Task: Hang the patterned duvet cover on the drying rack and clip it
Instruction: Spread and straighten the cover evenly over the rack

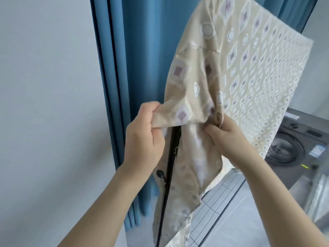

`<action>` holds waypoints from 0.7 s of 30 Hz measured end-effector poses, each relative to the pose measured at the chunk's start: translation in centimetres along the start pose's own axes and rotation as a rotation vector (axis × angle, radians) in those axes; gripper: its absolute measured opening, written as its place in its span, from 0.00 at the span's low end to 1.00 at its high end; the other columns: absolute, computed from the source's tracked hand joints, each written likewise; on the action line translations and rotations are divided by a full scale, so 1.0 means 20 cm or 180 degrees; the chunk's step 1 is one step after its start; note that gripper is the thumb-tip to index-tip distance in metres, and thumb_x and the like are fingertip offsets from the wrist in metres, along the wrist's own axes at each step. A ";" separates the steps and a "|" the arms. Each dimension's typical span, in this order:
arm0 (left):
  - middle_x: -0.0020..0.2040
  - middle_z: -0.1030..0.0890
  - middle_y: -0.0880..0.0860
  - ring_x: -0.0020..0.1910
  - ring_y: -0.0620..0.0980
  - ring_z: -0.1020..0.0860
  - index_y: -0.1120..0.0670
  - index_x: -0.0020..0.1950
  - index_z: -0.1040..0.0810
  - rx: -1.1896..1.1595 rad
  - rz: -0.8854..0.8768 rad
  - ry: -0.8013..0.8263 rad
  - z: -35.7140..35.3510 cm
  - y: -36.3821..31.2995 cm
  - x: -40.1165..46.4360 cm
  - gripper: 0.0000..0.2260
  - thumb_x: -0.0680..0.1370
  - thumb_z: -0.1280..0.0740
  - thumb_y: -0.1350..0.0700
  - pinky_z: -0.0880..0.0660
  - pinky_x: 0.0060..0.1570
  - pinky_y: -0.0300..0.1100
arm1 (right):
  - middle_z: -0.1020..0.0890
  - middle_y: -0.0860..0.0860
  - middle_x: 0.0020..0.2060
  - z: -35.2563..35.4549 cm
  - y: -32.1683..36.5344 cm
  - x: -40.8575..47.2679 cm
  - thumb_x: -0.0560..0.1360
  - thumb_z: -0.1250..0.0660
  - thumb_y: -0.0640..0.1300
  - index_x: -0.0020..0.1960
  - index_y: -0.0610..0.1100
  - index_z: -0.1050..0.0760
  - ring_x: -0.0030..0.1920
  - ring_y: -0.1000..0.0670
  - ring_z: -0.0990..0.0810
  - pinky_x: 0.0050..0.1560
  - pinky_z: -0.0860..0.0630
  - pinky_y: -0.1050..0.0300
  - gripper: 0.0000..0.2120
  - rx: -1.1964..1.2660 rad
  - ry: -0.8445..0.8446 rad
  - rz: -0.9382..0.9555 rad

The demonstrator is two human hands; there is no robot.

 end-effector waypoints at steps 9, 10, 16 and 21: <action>0.29 0.30 0.46 0.25 0.48 0.33 0.52 0.50 0.34 -0.0745 0.1397 0.1002 -0.21 0.22 -0.31 0.10 0.77 0.33 0.61 0.35 0.27 0.39 | 0.16 0.56 0.32 -0.03 -0.01 -0.12 0.81 0.42 0.39 0.41 0.48 0.22 0.36 0.60 0.17 0.37 0.21 0.64 0.14 0.0767 -0.0245 -0.0338; 0.29 0.29 0.47 0.26 0.48 0.32 0.51 0.47 0.33 -0.0594 0.1568 0.1009 -0.21 0.28 -0.34 0.09 0.76 0.34 0.62 0.34 0.28 0.40 | 0.18 0.59 0.28 -0.02 0.00 -0.14 0.81 0.43 0.39 0.40 0.49 0.23 0.32 0.63 0.19 0.32 0.24 0.68 0.15 0.0822 -0.0330 -0.0288; 0.37 0.23 0.56 0.34 0.53 0.25 0.55 0.42 0.26 -0.0302 0.2149 0.0896 -0.14 0.53 -0.56 0.10 0.81 0.40 0.53 0.27 0.34 0.46 | 0.19 0.57 0.43 -0.10 0.11 -0.17 0.76 0.41 0.40 0.47 0.43 0.22 0.47 0.59 0.22 0.50 0.26 0.60 0.09 0.0793 -0.0475 0.0346; 0.39 0.23 0.47 0.40 0.45 0.24 0.47 0.44 0.24 -0.0890 0.2192 -0.0462 0.10 0.49 -0.54 0.10 0.82 0.42 0.54 0.27 0.44 0.41 | 0.29 0.57 0.66 -0.19 0.06 -0.22 0.76 0.32 0.51 0.73 0.49 0.39 0.67 0.61 0.32 0.66 0.35 0.66 0.29 -0.0165 -0.0676 0.0606</action>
Point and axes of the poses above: each hand's wrist, its own x-axis towards the middle knuckle, its own z-axis out of the back of the hand, y = z × x, the point moved 10 cm from there along x, towards the middle knuckle
